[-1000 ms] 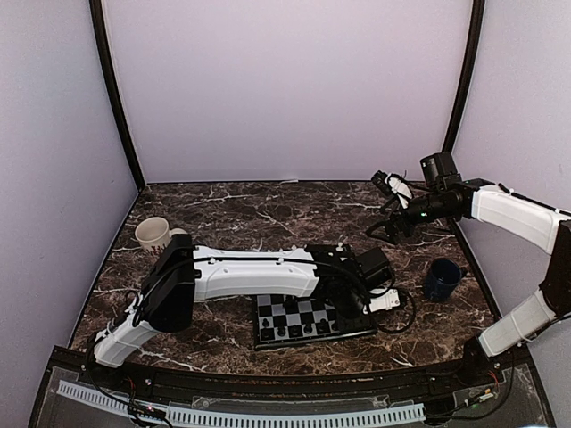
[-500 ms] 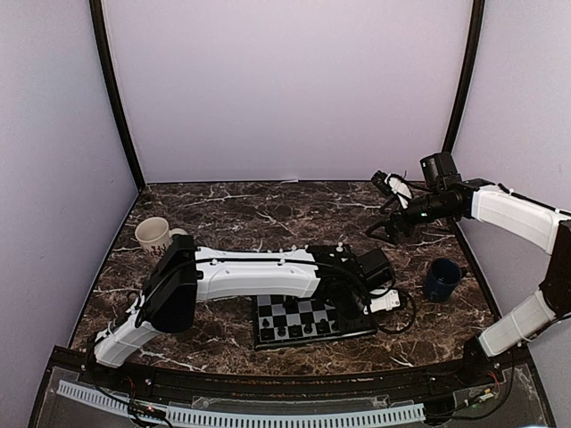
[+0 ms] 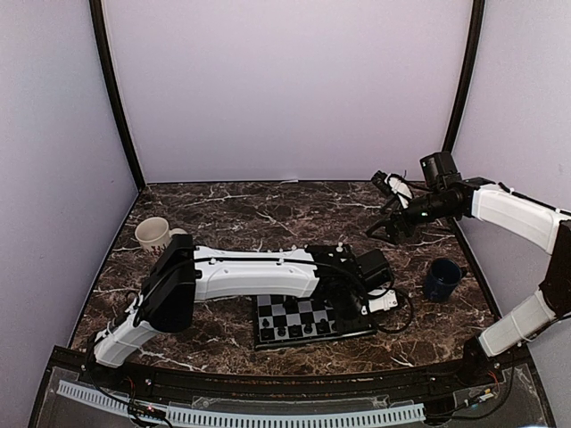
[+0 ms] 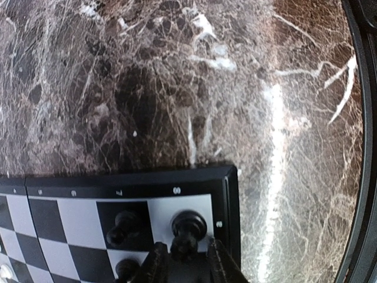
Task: Set up the chess pieces on the board
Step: Place the rook at a8, then pick up the pawn from the chessboard.
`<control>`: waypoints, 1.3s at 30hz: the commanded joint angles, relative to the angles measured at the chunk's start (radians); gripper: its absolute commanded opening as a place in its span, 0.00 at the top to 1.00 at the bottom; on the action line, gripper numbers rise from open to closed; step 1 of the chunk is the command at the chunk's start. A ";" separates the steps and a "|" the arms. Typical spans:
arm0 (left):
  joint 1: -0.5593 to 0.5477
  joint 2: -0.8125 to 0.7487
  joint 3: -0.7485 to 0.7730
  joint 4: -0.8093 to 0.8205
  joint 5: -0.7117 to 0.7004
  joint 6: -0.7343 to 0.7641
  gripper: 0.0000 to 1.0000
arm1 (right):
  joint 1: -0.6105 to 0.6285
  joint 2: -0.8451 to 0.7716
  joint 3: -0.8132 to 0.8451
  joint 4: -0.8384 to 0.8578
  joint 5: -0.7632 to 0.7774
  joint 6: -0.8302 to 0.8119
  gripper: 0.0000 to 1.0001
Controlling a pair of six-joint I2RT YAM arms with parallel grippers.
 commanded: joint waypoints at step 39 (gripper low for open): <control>0.627 -0.775 -0.908 0.763 0.179 -0.453 0.62 | 0.472 0.391 0.254 -0.277 0.335 -0.186 0.53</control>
